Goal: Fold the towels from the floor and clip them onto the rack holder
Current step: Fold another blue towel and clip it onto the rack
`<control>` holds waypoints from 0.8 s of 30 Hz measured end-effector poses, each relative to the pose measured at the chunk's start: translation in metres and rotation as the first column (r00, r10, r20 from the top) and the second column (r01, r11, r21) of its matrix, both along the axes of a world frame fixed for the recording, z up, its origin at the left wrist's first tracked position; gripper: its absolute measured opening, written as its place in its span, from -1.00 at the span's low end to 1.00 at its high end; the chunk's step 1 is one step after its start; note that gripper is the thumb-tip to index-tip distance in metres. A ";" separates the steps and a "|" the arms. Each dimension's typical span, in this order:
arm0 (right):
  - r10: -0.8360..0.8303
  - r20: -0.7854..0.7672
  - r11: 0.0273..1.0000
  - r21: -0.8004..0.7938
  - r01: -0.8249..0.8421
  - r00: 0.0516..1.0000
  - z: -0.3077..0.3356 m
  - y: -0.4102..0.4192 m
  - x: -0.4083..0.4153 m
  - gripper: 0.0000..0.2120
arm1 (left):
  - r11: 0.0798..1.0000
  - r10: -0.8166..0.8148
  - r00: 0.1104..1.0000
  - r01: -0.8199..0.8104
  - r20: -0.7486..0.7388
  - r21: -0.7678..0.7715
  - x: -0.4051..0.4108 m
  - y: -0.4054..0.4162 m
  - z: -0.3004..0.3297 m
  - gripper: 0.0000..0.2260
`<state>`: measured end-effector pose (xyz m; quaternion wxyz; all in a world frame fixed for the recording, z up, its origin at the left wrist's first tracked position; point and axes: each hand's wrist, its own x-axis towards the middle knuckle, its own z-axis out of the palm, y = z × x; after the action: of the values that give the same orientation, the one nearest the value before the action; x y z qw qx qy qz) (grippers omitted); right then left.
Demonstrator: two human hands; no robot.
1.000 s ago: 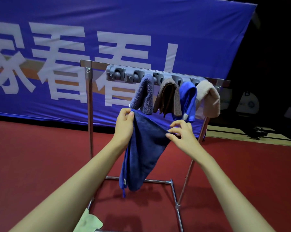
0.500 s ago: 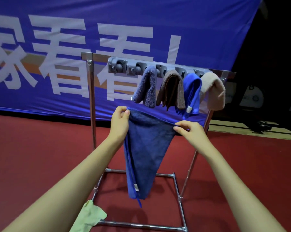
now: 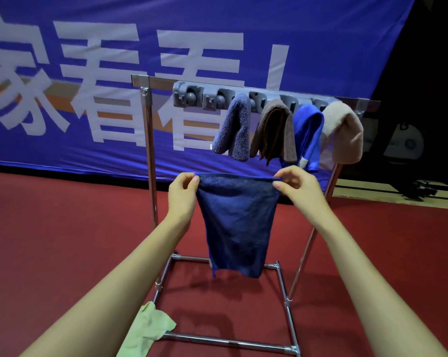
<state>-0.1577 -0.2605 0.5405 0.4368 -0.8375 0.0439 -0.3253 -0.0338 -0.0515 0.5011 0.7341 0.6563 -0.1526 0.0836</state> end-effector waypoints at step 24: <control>-0.020 0.126 0.989 -0.141 0.038 0.992 0.007 0.003 -0.020 -0.70 | 0.983 -0.129 0.987 0.116 -0.094 -0.140 -0.017 -0.019 0.029 -0.94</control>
<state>-0.1774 -0.2577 0.5479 0.3728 -0.8440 0.0051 -0.3855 -0.0508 -0.0708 0.5300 0.7872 0.5983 -0.1489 0.0145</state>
